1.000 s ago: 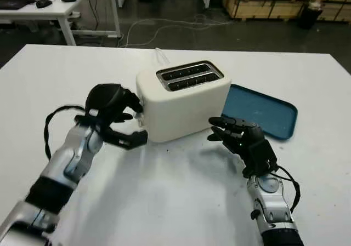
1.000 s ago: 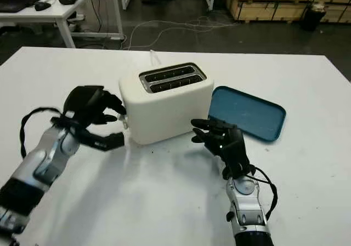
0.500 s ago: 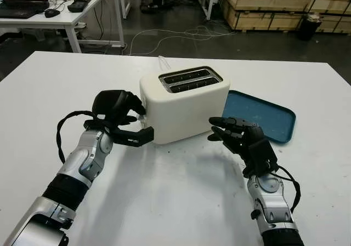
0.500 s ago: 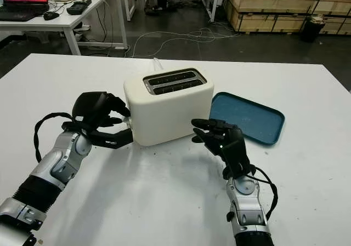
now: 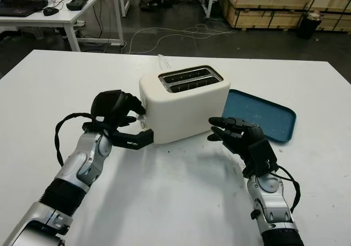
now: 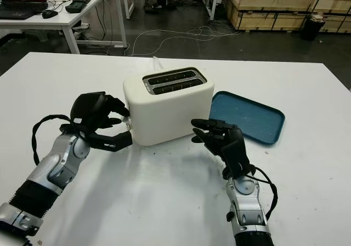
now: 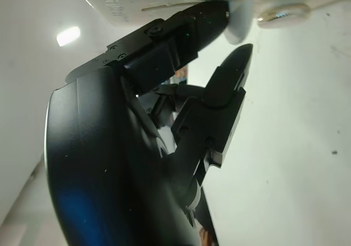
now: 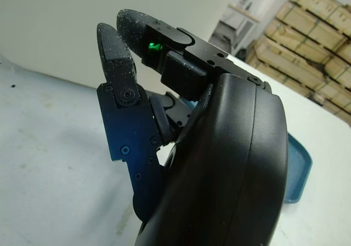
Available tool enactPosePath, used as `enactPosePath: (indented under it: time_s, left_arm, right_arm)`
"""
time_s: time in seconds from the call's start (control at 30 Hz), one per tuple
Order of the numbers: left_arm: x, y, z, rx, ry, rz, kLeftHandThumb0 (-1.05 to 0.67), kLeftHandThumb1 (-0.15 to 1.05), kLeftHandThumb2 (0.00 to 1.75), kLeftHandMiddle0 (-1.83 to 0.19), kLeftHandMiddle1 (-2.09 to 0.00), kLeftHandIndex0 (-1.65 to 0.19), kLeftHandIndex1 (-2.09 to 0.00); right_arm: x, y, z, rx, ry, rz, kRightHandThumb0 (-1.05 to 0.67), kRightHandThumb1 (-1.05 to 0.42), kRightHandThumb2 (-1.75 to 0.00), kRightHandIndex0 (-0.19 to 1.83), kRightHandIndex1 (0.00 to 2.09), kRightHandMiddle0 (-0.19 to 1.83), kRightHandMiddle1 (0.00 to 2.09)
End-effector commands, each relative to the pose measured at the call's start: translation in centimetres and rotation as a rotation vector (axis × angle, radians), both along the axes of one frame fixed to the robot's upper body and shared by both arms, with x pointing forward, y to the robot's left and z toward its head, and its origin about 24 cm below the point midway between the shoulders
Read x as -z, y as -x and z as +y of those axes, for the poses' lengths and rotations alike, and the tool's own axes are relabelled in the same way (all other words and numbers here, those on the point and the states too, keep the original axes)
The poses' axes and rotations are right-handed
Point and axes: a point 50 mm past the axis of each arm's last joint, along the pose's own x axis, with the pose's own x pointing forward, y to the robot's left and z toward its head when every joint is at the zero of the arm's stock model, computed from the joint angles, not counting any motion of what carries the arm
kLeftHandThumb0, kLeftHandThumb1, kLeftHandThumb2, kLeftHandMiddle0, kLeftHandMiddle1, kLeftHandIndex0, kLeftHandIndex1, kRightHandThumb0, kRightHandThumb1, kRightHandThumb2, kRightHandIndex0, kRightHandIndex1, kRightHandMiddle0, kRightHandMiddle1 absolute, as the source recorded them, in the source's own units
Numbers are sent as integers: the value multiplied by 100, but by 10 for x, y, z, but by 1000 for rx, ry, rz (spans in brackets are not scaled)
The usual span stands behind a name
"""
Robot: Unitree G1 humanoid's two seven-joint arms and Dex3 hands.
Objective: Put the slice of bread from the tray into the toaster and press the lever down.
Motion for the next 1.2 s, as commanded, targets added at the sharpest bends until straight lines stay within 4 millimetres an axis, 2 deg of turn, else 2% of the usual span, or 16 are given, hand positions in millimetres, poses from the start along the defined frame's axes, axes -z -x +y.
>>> enactPosePath:
  time_s: [0.0,0.13,0.23,0.37,0.53,0.7,0.87,1.07,1.17]
  left_arm:
    - [16,17,-32,196,76,81,-14,79,1,-68,-169,-126,-1]
    - [-3,18,-17,179,186,-51,-17,78,1,-72,-174,-127,-2]
    - [-14,17,-8,164,198,-123,-20,78,1,-73,-174,-128,-2]
    - [-19,18,-2,145,219,-167,-18,76,0,-79,-163,-127,-2]
    - [-25,19,5,131,204,-204,-16,76,0,-81,-160,-128,-2]
    - [-41,20,16,92,177,-293,-17,76,0,-85,-142,-129,-3]
    - [-59,20,28,43,162,-366,-15,77,1,-82,-146,-128,-3]
    - [-71,22,33,19,146,-424,-10,73,0,-83,-150,-130,-3]
    - [-75,24,35,16,133,-426,-11,72,0,-86,-143,-130,-3]
  right_arm:
    - [-2,-2,-3,2,3,-16,-47,-84,0,103,75,124,0]
    - [-2,-2,-3,2,3,-17,-48,-84,0,105,76,124,0]
    - [-3,-2,-2,0,3,-11,-48,-84,0,104,75,124,0]
    - [-2,-2,-1,-5,10,-7,-49,-85,0,104,76,124,0]
    - [-3,-1,0,-6,11,-11,-48,-85,0,104,75,124,0]
    - [-1,-1,0,-9,11,-9,-48,-85,0,104,75,124,0]
    - [-1,-1,0,-10,11,-20,-48,-84,0,105,75,124,0]
    - [-2,-1,0,-10,12,-11,-49,-84,0,105,75,124,0]
    - [-1,-1,0,-12,12,-17,-48,-84,0,105,76,124,0]
